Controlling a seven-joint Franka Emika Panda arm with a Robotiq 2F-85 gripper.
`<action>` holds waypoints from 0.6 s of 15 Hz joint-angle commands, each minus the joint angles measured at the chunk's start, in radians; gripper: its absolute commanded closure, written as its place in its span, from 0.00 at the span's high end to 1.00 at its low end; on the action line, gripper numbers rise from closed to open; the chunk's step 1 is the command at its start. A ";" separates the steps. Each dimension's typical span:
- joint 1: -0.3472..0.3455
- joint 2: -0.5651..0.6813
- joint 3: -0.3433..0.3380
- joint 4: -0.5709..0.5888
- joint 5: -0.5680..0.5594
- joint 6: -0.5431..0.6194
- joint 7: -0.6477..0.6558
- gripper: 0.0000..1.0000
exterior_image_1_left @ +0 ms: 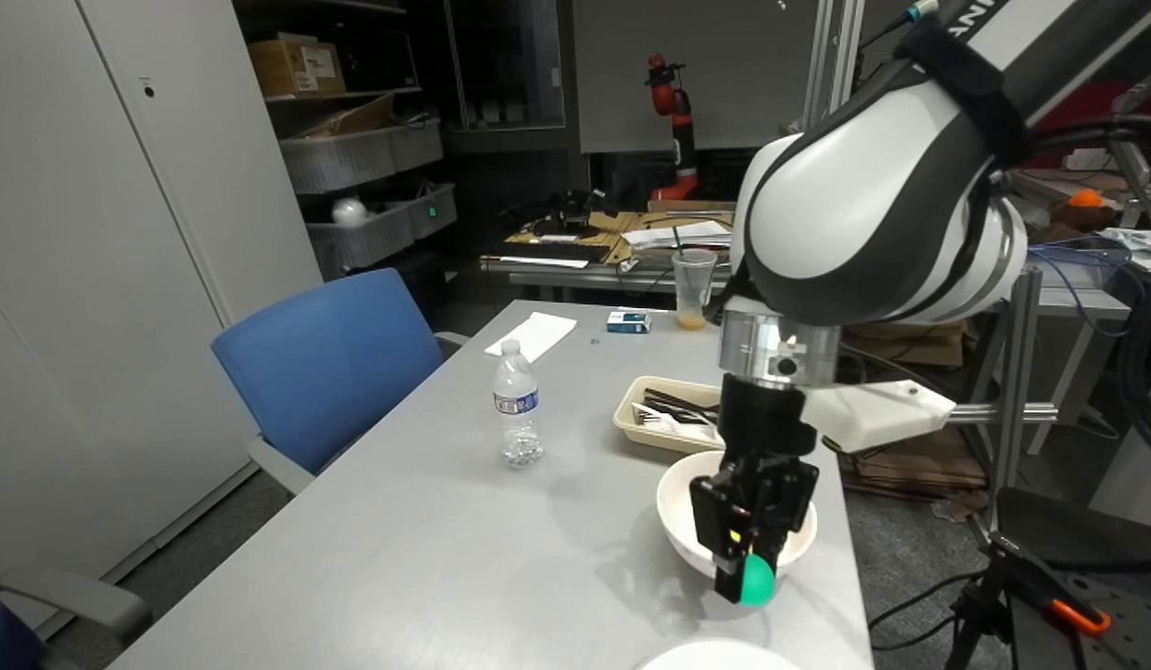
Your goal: Move the green and purple objects from the bowl to the plate respectively
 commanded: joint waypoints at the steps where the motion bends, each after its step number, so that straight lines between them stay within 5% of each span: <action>1: 0.035 -0.021 0.024 -0.051 0.074 -0.017 -0.045 0.18; 9: 0.100 0.098 0.092 -0.112 0.233 0.121 -0.059 0.18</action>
